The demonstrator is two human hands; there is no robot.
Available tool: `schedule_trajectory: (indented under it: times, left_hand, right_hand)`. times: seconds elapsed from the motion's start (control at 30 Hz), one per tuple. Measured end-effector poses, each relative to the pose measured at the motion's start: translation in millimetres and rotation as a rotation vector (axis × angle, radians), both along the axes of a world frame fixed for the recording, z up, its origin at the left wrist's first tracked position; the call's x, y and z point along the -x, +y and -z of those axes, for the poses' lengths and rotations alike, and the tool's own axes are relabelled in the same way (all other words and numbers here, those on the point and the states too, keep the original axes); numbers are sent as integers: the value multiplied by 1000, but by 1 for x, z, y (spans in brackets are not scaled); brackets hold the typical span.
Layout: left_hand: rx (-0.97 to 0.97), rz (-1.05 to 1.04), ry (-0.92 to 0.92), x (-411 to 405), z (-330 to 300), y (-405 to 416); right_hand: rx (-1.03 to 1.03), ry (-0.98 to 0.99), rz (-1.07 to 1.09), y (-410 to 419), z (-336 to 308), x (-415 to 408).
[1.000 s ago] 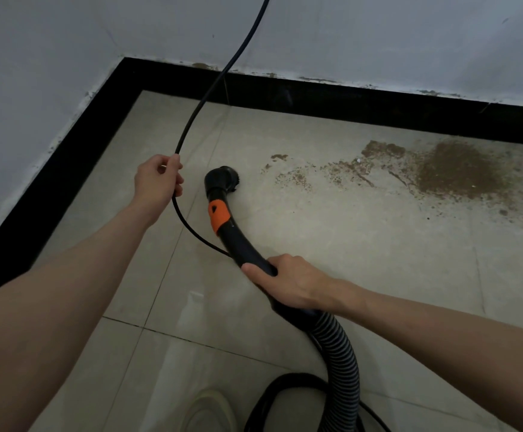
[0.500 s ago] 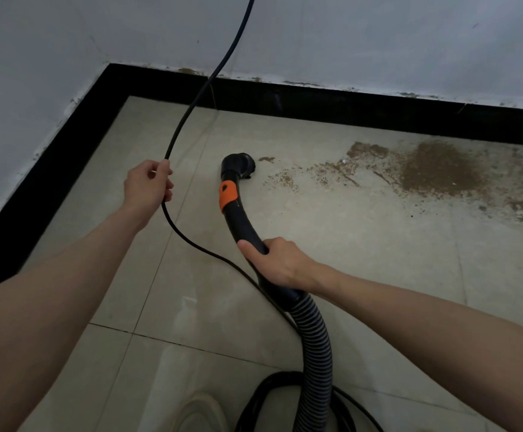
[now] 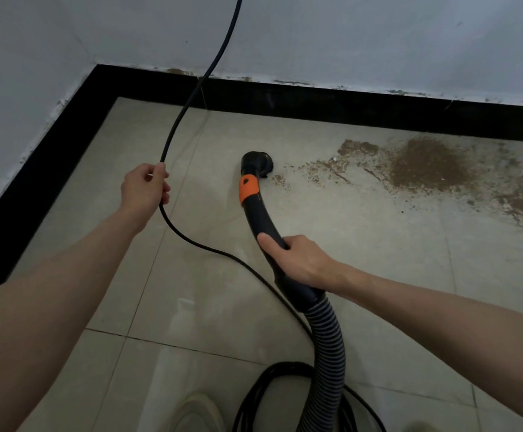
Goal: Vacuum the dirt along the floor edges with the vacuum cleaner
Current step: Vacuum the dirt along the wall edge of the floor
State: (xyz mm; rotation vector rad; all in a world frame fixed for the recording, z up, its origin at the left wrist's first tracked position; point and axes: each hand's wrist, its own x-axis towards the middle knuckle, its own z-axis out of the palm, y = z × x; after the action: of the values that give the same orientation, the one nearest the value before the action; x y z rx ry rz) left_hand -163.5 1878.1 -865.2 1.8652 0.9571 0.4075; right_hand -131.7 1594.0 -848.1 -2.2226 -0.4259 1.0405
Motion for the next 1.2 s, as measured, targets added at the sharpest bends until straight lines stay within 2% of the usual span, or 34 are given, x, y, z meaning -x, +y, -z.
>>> schedule_trajectory:
  times: [0.27,0.5,1.0,1.07,1.2]
  left_hand:
    - [-10,17,10,-1,0,-3]
    - [-20,17,8,-1,1,-2]
    - [-63,49,47,0,2,-1]
    - [-65,47,40,0,2,1]
    - [-59,35,36,-1,3,2]
  right_hand:
    - [2,9,-171,-9,5,32]
    - [-39,6,82,-23,-1,21]
    - [-25,186,-366,-15,-11,53]
    - [-33,155,-293,-17,-13,52]
    - [-24,35,19,-31,-16,39]
